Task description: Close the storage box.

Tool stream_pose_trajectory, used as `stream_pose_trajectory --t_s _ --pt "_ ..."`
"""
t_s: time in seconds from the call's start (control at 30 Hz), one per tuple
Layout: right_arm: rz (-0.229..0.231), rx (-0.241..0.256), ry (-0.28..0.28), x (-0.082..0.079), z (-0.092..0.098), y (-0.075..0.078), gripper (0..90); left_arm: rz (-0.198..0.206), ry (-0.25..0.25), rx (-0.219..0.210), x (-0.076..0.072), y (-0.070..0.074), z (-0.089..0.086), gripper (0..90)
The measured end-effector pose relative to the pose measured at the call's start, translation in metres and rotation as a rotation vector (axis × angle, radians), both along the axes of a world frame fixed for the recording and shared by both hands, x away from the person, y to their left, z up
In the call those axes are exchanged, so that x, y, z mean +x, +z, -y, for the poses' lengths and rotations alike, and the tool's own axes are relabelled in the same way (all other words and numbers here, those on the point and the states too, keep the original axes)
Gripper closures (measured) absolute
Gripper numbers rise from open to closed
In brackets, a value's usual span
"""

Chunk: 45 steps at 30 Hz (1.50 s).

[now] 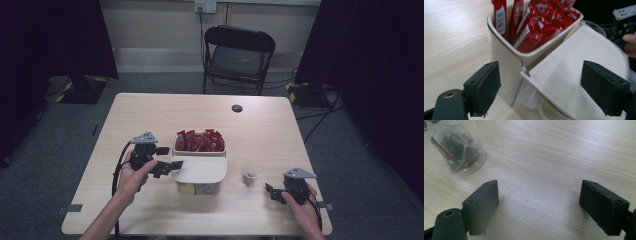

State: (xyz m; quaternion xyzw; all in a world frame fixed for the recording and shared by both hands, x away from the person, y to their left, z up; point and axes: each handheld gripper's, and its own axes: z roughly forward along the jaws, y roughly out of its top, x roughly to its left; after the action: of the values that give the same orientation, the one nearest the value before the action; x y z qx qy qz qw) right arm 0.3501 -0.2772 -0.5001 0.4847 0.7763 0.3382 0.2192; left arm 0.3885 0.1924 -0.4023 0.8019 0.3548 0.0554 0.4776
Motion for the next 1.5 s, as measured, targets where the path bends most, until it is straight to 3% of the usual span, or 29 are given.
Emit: stream_pose_trajectory --t_s 0.33,0.37,0.47,0.5,0.9,1.0,1.13,1.23,1.3,1.5 --pt "0.001 0.0 0.002 0.0 0.0 0.0 15.6 -0.003 0.005 0.035 0.0 -0.007 -0.002 15.8" --pt "0.001 0.0 0.003 0.0 0.0 0.0 15.6 0.011 0.017 0.039 0.0 -0.007 -0.005 16.1" --pt "0.001 0.0 0.003 0.0 0.0 0.0 15.6 0.019 0.034 0.014 -0.001 -0.005 -0.009 17.3" --pt "0.001 0.0 0.003 0.0 0.0 0.0 15.6 0.012 0.035 -0.007 -0.002 -0.003 -0.015 17.3" --pt "0.001 0.0 0.003 0.0 0.0 0.0 15.6 0.015 0.107 0.011 -0.009 -0.007 -0.056 16.3" --pt "0.001 0.0 0.004 0.0 0.0 0.0 15.6 -0.001 0.16 0.053 -0.009 -0.017 -0.068 16.3" --pt "0.001 0.0 0.003 0.0 0.0 0.0 15.6 -0.019 0.187 0.051 -0.01 -0.026 -0.076 16.3" --pt "0.002 0.0 0.004 0.0 0.0 0.0 15.6 -0.019 0.225 0.096 -0.009 -0.037 -0.083 16.4" --pt "0.001 0.0 0.004 0.0 0.0 0.0 15.6 -0.038 0.243 0.105 -0.008 -0.043 -0.088 16.4" --pt "0.001 0.0 0.005 0.0 0.0 0.0 15.6 -0.042 0.279 0.128 -0.008 -0.052 -0.097 16.5"
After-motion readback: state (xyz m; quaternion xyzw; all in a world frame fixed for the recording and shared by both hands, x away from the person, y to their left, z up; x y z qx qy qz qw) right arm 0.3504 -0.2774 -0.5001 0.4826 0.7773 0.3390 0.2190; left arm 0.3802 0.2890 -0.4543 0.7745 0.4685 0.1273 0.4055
